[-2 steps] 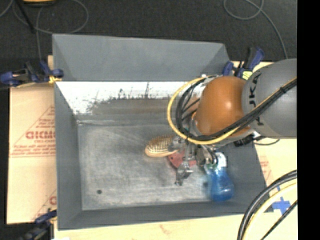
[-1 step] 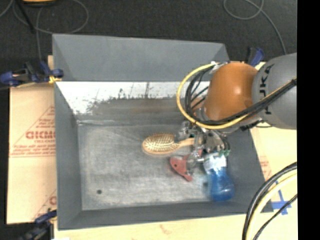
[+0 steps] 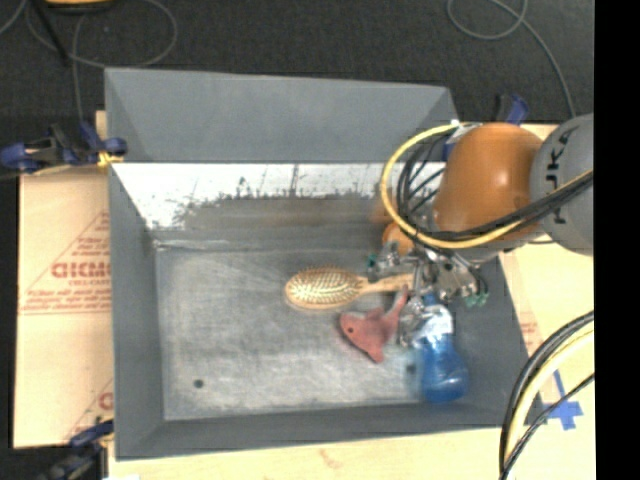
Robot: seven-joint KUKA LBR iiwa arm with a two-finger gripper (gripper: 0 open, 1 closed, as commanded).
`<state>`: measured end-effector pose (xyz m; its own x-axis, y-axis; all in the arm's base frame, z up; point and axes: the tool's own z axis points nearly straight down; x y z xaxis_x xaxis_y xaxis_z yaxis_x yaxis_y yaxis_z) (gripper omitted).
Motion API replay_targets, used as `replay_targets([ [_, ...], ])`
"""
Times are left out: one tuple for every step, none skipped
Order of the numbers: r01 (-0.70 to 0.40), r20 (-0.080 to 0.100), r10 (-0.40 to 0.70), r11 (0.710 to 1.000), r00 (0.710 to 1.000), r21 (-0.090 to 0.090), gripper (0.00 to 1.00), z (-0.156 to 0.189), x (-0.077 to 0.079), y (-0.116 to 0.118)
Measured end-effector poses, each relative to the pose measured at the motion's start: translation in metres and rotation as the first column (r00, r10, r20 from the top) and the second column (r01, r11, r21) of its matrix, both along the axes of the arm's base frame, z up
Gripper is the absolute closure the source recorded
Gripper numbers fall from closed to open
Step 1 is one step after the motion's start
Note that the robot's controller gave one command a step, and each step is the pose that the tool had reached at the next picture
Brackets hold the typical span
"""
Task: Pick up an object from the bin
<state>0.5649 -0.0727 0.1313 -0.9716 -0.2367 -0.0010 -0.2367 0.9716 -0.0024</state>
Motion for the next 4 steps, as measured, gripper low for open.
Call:
replay_targets([
  [-0.062, 0.007, 0.062, 0.998, 0.998, -0.002, 0.00, -0.038, 0.025, 0.026],
  [-0.076, 0.022, 0.076, 0.997, 0.997, -0.004, 1.00, -0.047, 0.050, 0.039],
  [-0.075, 0.022, 0.075, 0.997, 0.997, -0.004, 1.00, -0.047, 0.050, 0.039],
  [-0.075, 0.019, 0.075, 0.997, 0.997, -0.004, 1.00, -0.045, 0.050, 0.038],
])
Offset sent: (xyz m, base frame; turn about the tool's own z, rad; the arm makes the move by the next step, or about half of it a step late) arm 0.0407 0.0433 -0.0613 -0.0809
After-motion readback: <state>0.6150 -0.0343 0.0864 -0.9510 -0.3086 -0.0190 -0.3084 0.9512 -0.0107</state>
